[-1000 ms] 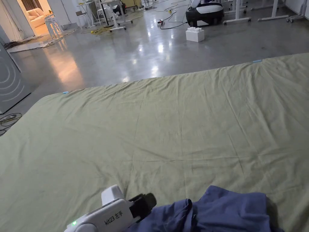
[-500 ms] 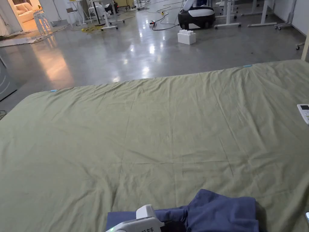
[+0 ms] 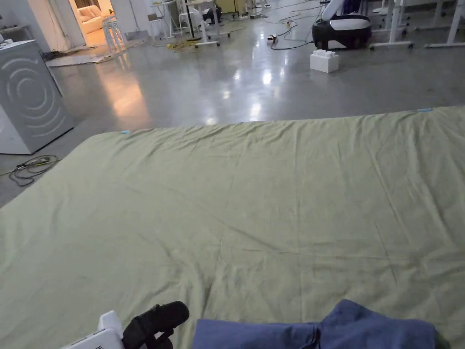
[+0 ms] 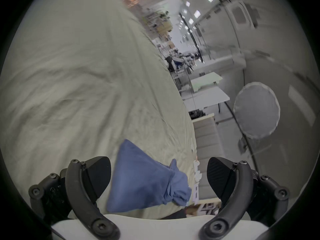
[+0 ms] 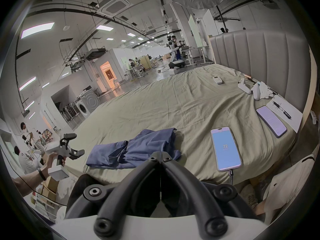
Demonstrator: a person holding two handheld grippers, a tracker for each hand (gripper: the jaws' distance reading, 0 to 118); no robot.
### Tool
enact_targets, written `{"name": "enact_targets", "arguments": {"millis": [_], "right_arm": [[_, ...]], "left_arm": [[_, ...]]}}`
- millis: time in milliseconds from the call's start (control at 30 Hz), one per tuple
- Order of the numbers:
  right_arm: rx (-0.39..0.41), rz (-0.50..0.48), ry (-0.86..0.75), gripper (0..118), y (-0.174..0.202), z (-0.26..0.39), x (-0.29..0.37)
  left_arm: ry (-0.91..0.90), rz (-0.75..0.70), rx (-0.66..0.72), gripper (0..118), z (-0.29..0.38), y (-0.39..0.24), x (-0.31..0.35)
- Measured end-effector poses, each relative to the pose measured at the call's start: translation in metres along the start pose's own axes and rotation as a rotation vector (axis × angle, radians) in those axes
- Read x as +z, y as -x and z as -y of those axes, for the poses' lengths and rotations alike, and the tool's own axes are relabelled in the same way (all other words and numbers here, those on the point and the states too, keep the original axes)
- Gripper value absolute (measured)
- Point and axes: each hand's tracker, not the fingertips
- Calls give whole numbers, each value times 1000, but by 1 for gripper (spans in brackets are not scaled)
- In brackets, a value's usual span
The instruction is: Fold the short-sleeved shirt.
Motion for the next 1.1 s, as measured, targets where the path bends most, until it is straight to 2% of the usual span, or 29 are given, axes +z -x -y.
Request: {"name": "enact_targets", "arguments": {"millis": [67, 133, 167, 200, 233, 267, 300, 333, 367, 400, 467, 567, 633, 733, 867, 900, 967, 1100], "right_arm": [[4, -1, 1, 0, 1, 0, 3], [7, 10, 7, 0, -1, 2, 4], [10, 16, 9, 0, -1, 3, 5], [14, 24, 9, 0, 0, 3, 6], [16, 31, 9, 0, 0, 3, 8], [17, 32, 8, 0, 1, 2, 10], [16, 33, 8, 0, 1, 2, 11], [15, 34, 8, 0, 1, 1, 11], [14, 34, 12, 0, 1, 1, 10], [18, 36, 16, 0, 1, 1, 9], [28, 42, 17, 0, 3, 1, 7], [27, 20, 14, 0, 8, -1, 5], [31, -2, 14, 0, 10, -2, 1], [27, -37, 12, 0, 4, 0, -4], [13, -74, 6, 0, 0, 6, -11], [8, -85, 5, 0, -1, 8, -12], [1, -88, 9, 0, 3, 6, -10], [1, -76, 13, 0, 3, 10, 1]], "left_arm": [[-5, -8, 77, 112, 0, 17, -11], [67, -12, 143, 111, 8, 32, -30], [119, -26, 157, 106, 13, 35, -41], [134, -14, 145, 88, 17, 37, -49], [139, 31, 116, 75, 21, 33, -53], [164, 43, 102, 69, 24, 28, -60], [176, -5, 80, 55, 26, 28, -67], [183, -60, 37, 35, 27, 28, -70], [187, -67, 34, 22, 26, 28, -72], [179, -67, 59, 22, 24, 29, -69], [152, 8, 24, 21, 23, 16, -59], [120, -30, 5, 20, 14, 3, -38], [109, -3, -57, 20, 9, -7, -18], [38, -38, -82, 20, -13, -16, 23], [-31, -156, -222, 20, -31, -54, 64], [-61, -164, -302, 20, -28, -70, 65], [-52, -194, -359, 20, -12, -105, 48], [45, -245, -523, 20, 46, -158, -22]]}}
